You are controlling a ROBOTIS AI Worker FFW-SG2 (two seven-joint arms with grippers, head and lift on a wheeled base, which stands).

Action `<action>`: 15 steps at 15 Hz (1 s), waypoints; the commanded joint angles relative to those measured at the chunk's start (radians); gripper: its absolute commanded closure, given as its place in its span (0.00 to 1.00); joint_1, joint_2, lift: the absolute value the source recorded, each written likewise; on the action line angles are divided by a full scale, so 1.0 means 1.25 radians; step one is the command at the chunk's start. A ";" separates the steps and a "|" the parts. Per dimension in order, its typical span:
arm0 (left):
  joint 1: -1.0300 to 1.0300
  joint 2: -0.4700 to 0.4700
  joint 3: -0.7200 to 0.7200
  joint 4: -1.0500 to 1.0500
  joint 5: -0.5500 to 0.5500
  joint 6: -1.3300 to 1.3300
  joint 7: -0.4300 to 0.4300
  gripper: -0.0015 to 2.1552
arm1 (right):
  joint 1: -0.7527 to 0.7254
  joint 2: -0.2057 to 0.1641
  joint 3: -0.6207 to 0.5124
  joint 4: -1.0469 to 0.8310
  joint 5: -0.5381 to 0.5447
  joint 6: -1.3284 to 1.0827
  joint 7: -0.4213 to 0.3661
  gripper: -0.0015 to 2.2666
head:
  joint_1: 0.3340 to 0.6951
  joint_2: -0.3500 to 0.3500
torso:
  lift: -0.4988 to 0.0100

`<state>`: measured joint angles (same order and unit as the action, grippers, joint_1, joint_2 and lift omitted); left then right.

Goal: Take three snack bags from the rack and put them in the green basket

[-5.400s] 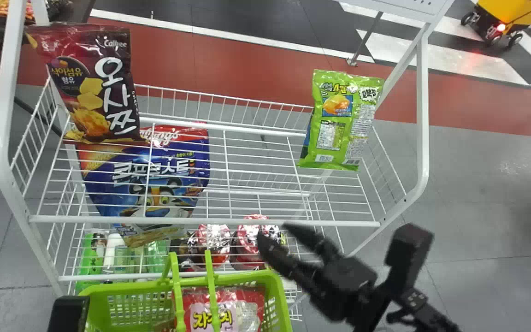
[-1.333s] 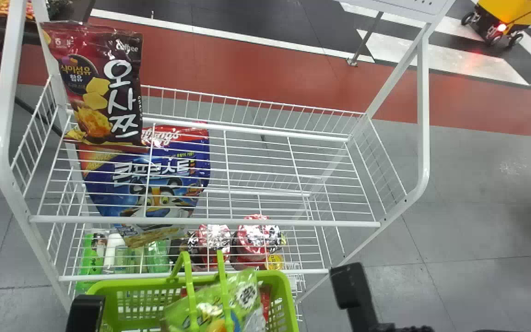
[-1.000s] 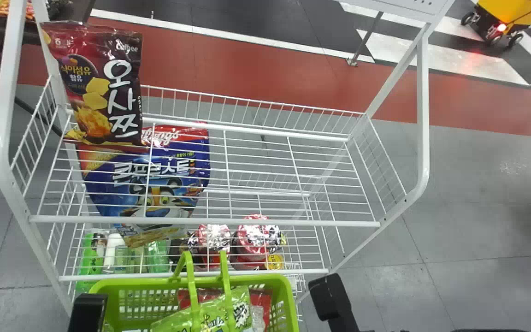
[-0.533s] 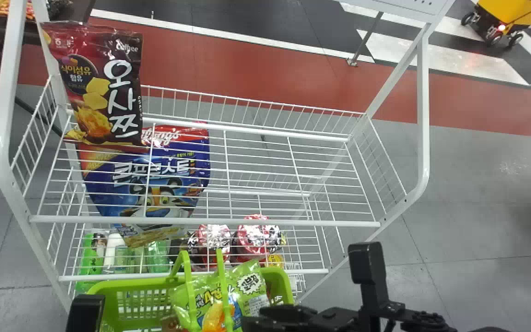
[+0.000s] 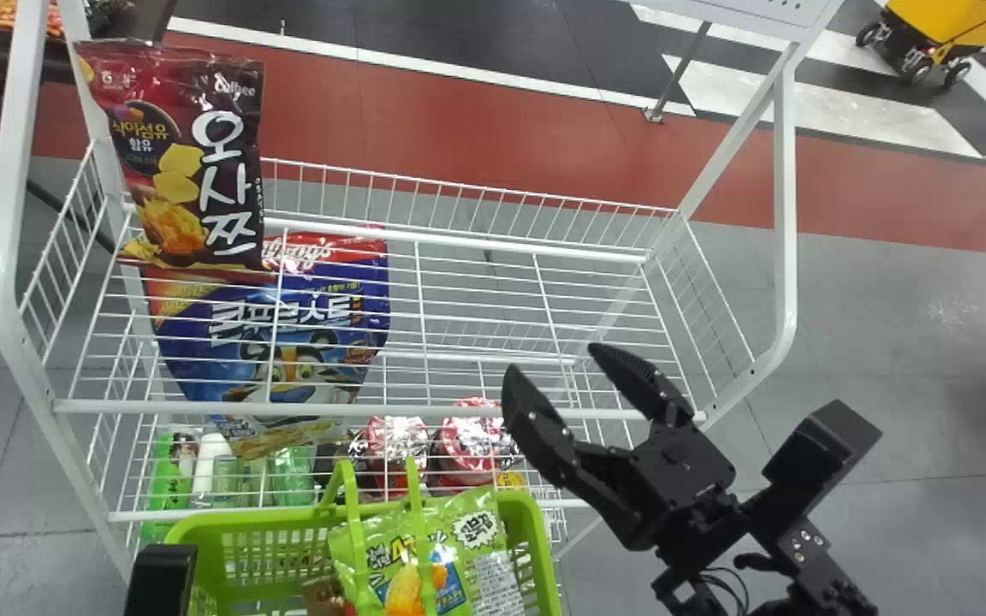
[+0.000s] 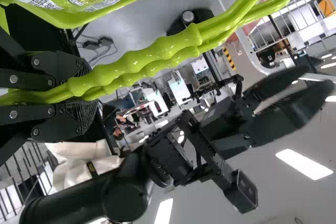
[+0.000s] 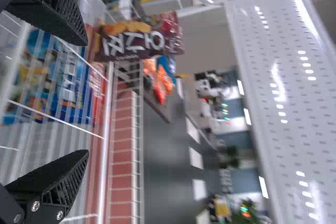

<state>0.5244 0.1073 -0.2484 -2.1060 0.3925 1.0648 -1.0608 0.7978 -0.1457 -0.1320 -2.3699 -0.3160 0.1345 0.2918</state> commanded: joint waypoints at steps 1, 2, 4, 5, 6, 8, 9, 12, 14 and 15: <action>-0.004 0.000 -0.001 0.002 0.000 -0.001 0.003 0.87 | 0.006 0.013 0.086 -0.001 0.049 -0.037 -0.109 0.03 | 1.00 0.00 | 0.97; -0.005 0.001 -0.003 0.002 -0.002 -0.001 0.004 0.87 | 0.006 0.028 0.120 -0.001 0.077 -0.039 -0.151 0.03 | 1.00 0.00 | 0.97; -0.007 0.006 -0.001 0.000 -0.002 0.004 0.002 0.87 | 0.006 0.053 0.167 0.001 0.119 -0.042 -0.189 0.03 | 1.00 0.00 | 0.97; -0.008 0.007 0.000 -0.001 0.000 0.004 0.001 0.87 | 0.005 0.056 0.167 0.001 0.120 -0.042 -0.184 0.03 | 1.00 0.00 | 0.97; -0.006 0.011 0.002 -0.003 0.001 0.004 -0.001 0.87 | 0.006 0.056 0.162 0.001 0.125 -0.042 -0.179 0.03 | 1.00 0.00 | 0.97; -0.004 0.011 0.010 -0.003 0.004 0.004 -0.003 0.87 | 0.006 0.056 0.144 0.001 0.125 -0.042 -0.162 0.03 | 1.00 0.00 | 0.97; -0.004 0.011 0.010 -0.004 0.004 0.004 -0.002 0.87 | 0.006 0.056 0.141 0.001 0.125 -0.042 -0.160 0.03 | 1.00 0.00 | 0.97; -0.007 0.011 0.004 -0.004 0.003 0.007 0.001 0.87 | 0.006 0.056 0.137 0.002 0.124 -0.044 -0.149 0.03 | 1.00 0.00 | 0.97; -0.007 0.011 0.005 -0.004 0.003 0.007 0.001 0.87 | 0.006 0.055 0.137 0.002 0.124 -0.047 -0.146 0.03 | 1.00 0.00 | 0.97; -0.007 0.011 0.005 -0.005 0.003 0.009 0.001 0.87 | 0.006 0.055 0.137 0.002 0.124 -0.049 -0.148 0.03 | 1.00 0.00 | 0.97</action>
<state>0.5154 0.1212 -0.2428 -2.1116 0.3955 1.0734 -1.0598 0.8053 -0.0756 0.0400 -2.3671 -0.1610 0.0768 0.1085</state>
